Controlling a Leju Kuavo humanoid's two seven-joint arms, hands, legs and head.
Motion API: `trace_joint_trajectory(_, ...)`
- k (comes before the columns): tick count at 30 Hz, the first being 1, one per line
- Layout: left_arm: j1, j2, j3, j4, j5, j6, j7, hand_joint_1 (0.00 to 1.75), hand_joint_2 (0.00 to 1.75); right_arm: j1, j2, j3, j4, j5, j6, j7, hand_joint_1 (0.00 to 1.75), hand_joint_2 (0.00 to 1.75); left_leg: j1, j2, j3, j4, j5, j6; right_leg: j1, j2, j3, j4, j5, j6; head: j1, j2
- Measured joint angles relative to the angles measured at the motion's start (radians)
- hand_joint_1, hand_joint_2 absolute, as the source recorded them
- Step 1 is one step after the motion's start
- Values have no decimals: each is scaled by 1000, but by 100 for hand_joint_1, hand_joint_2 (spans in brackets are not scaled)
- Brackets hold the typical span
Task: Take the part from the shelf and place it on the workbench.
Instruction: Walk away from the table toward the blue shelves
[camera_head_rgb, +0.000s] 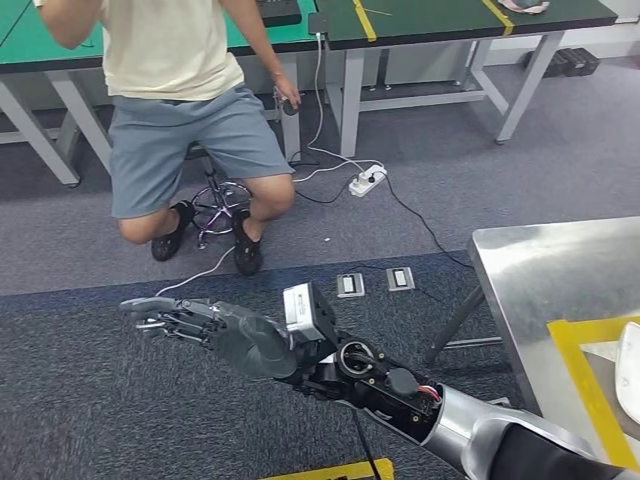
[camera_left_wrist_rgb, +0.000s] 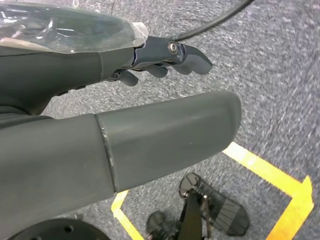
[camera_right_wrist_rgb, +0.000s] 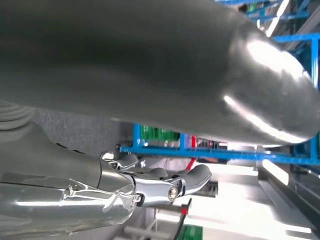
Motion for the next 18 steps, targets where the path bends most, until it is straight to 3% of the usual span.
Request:
trace_joint_trajectory(1, 0, 0, 0, 0, 0, 0, 0, 0, 0, 0, 0, 0, 0, 0, 0, 0, 0, 0, 0, -1, 0, 0, 0, 0, 0, 0, 0, -1, 1, 0, 0, 0)
trace_joint_trajectory(3, 0, 0, 0, 0, 0, 0, 0, 0, 0, 0, 0, 0, 0, 0, 0, 0, 0, 0, 0, -11, 2, 1, -1, -1, -1, 1, 17, -44, 36, -1, 2, 0)
trace_joint_trajectory(5, 0, -1, 0, 0, 0, 0, 0, 0, 0, 1, 0, 0, 1, 3, -1, 0, 0, 0, 2, -47, -1, 7, -4, -14, -4, 36, 84, -211, 118, -9, 4, 0)
trace_joint_trajectory(7, 4, 0, 0, 0, 0, 0, 0, 0, 0, 1, 0, 0, 1, 6, -2, 0, 0, 0, 6, -73, -9, 14, -7, -34, -7, 58, 140, -342, 172, -24, 3, 0)
trace_joint_trajectory(9, 6, 0, -1, 0, 0, 0, 0, 0, 0, 0, 1, 0, 0, 8, -3, 0, 0, 0, 7, -36, -34, 65, -38, -46, -6, 35, 147, -352, 177, -37, -9, 0)
trace_joint_trajectory(11, 2, -1, 0, 0, 0, 0, 0, 0, 0, 1, 1, 0, 0, 10, -3, 0, 0, 0, 7, 10, -100, 197, -101, -54, -4, 11, 149, -356, 177, -44, -20, 0)
trace_joint_trajectory(13, 1, -1, 0, 0, 1, 0, 0, 0, 0, 3, 1, 0, 1, 10, -2, 1, 0, 0, 8, 22, -157, 305, -134, -59, -2, -12, 149, -356, 175, -47, -22, 0)
trace_joint_trajectory(14, 3, -1, 0, 0, 1, 0, 0, 0, 0, 4, 1, 0, 1, 11, -2, 1, 0, 0, 8, 24, -158, 304, -122, -60, -2, -22, 150, -356, 174, -47, -23, 0)
trace_joint_trajectory(15, 4, -1, 0, 0, 1, 0, 0, 0, 0, 4, 1, 0, 1, 11, -1, 1, 0, 0, 8, 28, -138, 261, -93, -59, -2, -31, 152, -356, 172, -46, -23, 0)
trace_joint_trajectory(18, 2, 1, 0, 0, 2, 0, 0, 0, 0, 3, 1, 0, 2, 12, 0, 1, 0, 0, 0, 69, -29, 47, -6, -45, 3, -53, 159, -355, 164, -36, -24, 0)
